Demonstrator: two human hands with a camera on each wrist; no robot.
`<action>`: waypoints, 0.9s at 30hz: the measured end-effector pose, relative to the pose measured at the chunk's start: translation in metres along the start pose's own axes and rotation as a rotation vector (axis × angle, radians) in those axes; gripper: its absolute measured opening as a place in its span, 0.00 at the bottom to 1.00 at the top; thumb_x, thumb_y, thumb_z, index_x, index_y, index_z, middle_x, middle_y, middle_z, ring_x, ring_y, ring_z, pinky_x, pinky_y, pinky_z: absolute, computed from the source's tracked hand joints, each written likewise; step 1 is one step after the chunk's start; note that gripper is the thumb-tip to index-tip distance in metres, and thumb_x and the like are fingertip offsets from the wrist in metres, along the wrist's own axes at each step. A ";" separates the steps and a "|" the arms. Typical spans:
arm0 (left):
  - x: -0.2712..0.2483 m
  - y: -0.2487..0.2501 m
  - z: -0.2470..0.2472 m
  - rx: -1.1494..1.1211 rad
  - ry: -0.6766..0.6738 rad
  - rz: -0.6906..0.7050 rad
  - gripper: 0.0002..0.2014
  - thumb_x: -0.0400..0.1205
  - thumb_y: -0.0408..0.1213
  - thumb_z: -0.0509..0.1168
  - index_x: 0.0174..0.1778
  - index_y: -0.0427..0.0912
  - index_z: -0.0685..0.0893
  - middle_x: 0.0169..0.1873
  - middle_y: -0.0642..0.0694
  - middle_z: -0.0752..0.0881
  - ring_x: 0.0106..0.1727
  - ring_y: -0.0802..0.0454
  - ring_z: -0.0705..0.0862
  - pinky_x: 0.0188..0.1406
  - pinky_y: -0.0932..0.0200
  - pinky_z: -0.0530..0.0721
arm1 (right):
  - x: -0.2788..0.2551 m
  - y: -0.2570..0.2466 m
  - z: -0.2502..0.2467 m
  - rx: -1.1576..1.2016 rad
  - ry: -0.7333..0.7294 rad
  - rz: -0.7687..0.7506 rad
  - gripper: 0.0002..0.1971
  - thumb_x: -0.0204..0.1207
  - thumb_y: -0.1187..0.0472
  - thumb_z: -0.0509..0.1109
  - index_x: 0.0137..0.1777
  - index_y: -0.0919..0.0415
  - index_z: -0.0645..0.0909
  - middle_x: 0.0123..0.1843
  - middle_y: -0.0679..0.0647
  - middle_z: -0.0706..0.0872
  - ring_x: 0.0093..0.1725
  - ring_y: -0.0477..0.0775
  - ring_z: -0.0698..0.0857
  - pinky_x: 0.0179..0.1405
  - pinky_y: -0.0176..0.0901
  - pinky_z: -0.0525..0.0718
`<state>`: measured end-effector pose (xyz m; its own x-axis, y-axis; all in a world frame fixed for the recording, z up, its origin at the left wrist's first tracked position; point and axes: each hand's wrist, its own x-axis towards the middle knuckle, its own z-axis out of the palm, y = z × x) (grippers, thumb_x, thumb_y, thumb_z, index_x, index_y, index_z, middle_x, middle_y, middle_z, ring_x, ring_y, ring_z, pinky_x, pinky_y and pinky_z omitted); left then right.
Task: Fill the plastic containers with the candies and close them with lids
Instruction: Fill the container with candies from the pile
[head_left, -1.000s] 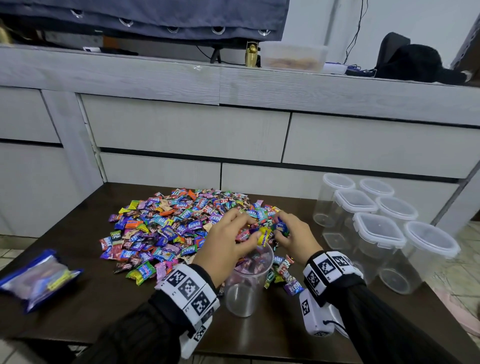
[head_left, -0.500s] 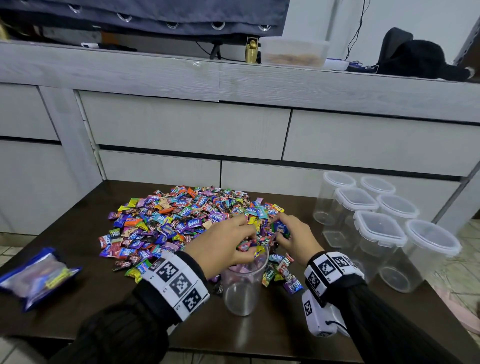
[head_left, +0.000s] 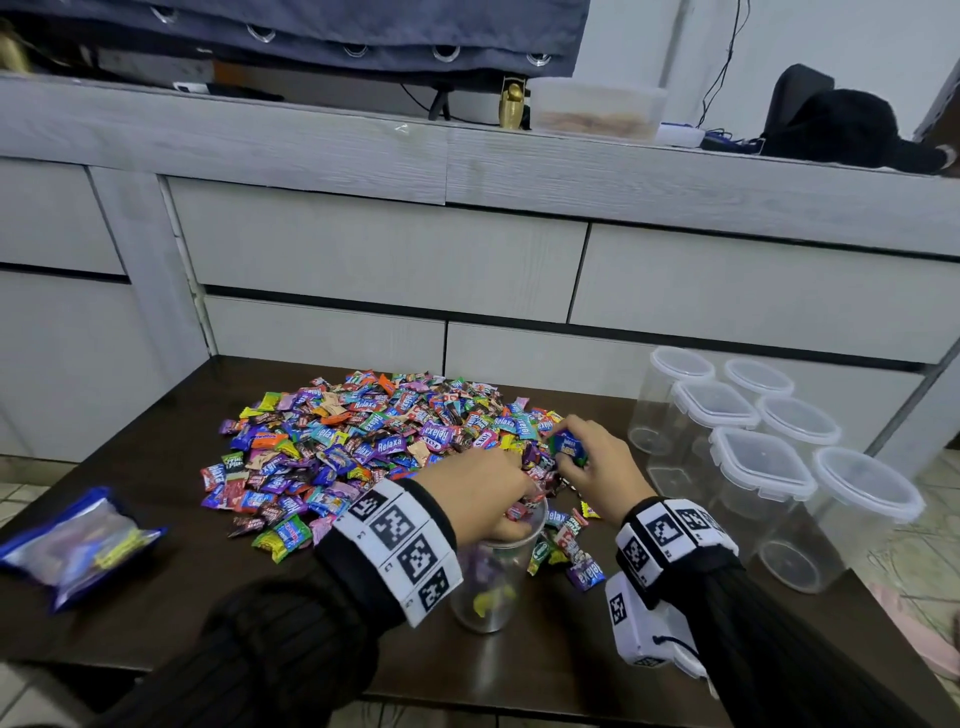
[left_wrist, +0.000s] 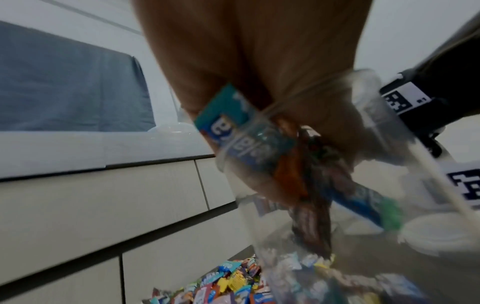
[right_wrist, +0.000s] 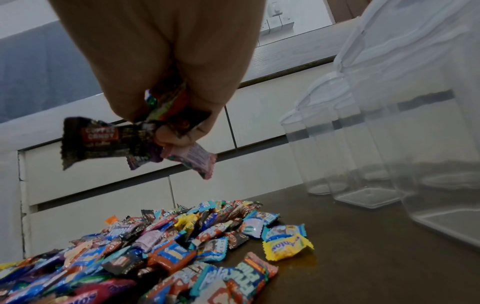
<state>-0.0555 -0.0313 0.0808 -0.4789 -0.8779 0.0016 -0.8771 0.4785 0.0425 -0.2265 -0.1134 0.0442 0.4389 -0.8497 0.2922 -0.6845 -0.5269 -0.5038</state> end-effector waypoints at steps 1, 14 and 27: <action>-0.001 0.000 0.002 -0.029 0.016 0.003 0.15 0.83 0.47 0.62 0.58 0.42 0.84 0.50 0.41 0.81 0.52 0.41 0.81 0.43 0.54 0.72 | 0.000 -0.001 -0.002 0.002 0.011 -0.010 0.11 0.77 0.68 0.67 0.58 0.59 0.79 0.49 0.55 0.79 0.44 0.51 0.77 0.40 0.35 0.67; -0.008 -0.004 0.003 -0.316 0.193 0.054 0.13 0.79 0.45 0.71 0.54 0.41 0.84 0.49 0.47 0.86 0.48 0.53 0.81 0.45 0.65 0.72 | 0.000 -0.045 -0.027 0.178 0.117 -0.172 0.11 0.77 0.66 0.68 0.56 0.53 0.79 0.51 0.52 0.82 0.46 0.45 0.80 0.41 0.25 0.75; -0.023 -0.009 0.001 -0.391 0.256 0.139 0.11 0.81 0.47 0.68 0.53 0.45 0.88 0.48 0.53 0.89 0.50 0.58 0.85 0.53 0.56 0.82 | -0.006 -0.042 -0.025 0.269 0.109 -0.129 0.11 0.77 0.67 0.68 0.54 0.51 0.78 0.50 0.52 0.83 0.43 0.48 0.82 0.41 0.36 0.79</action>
<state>-0.0371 -0.0154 0.0796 -0.5225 -0.8061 0.2778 -0.7022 0.5917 0.3961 -0.2150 -0.0867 0.0840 0.4371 -0.7809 0.4462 -0.4425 -0.6186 -0.6493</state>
